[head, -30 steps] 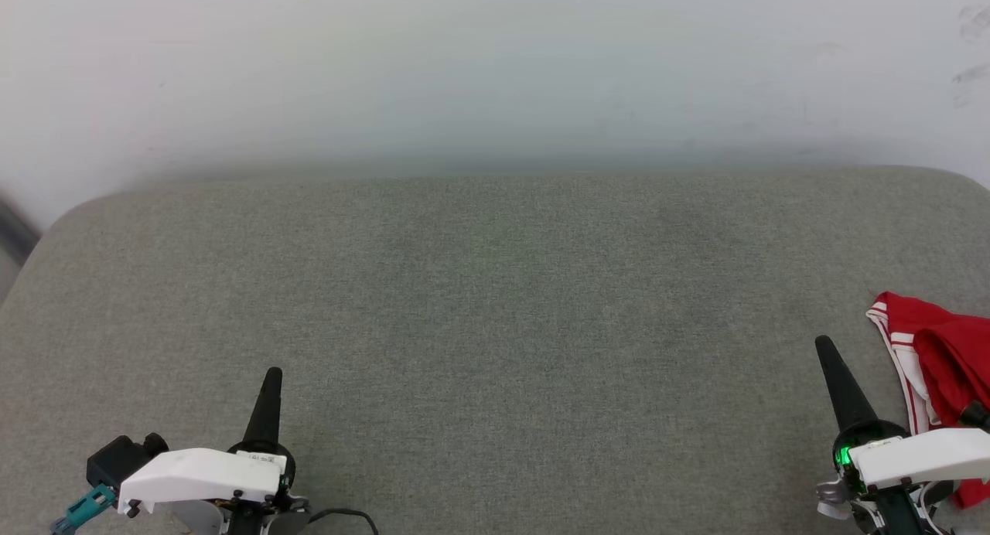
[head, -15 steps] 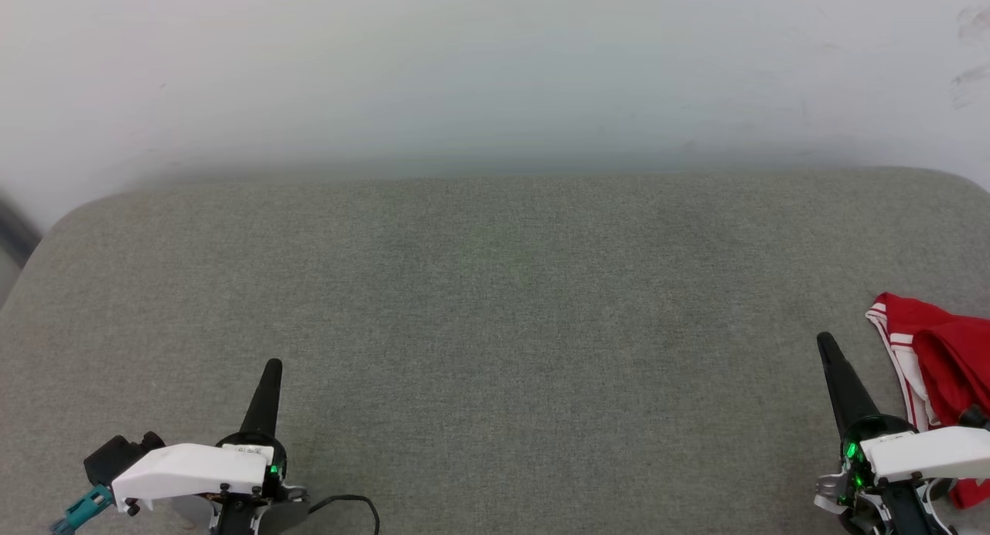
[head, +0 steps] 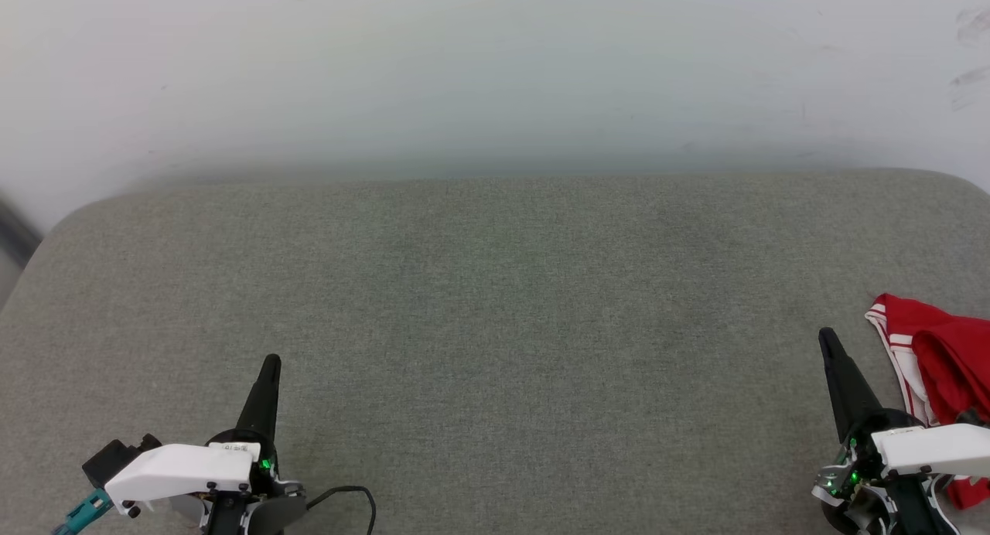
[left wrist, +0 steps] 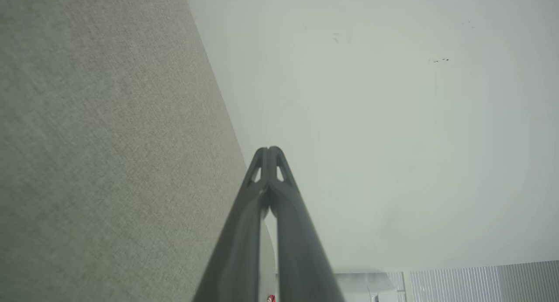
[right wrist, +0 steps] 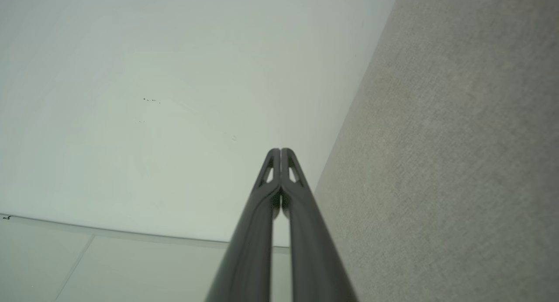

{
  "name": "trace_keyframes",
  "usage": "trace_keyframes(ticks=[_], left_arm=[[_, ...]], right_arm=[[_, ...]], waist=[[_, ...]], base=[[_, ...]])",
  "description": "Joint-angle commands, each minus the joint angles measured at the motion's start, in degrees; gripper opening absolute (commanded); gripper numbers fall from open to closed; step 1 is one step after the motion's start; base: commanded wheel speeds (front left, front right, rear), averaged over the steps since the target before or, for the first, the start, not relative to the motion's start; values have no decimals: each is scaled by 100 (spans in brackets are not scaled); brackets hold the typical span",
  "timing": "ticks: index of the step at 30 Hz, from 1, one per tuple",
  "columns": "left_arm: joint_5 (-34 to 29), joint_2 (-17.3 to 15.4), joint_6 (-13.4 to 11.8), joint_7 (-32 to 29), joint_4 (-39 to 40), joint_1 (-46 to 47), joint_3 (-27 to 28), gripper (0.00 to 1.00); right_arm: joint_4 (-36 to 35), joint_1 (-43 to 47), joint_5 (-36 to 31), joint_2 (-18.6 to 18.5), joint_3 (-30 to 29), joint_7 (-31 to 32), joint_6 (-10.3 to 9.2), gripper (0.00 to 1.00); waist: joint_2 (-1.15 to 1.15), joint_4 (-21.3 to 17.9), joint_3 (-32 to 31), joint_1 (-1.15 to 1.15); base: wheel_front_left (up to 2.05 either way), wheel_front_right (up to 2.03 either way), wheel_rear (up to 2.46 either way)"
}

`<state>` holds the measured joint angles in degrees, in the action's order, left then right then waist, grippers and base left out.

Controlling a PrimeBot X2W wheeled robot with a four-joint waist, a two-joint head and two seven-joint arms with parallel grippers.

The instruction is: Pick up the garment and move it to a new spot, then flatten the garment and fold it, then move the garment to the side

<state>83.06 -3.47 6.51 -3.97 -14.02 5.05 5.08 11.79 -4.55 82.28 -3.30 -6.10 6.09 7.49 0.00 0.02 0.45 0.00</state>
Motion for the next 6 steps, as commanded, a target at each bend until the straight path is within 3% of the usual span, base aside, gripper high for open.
trace_keyframes(ticks=[1, 6], left_arm=[[94, 3, 25, -41, 14, 102, 28, 0], [295, 16, 54, -97, 9, 111, 57, 0]], right_arm=[[16, -90, 103, 24, -14, 13, 0, 0], [67, -125, 321, 31, -24, 25, 0, 0]], waist=[[0, 0, -1, 0], [0, 0, -7, 0]], base=[[0, 0, 0], [0, 0, 0]])
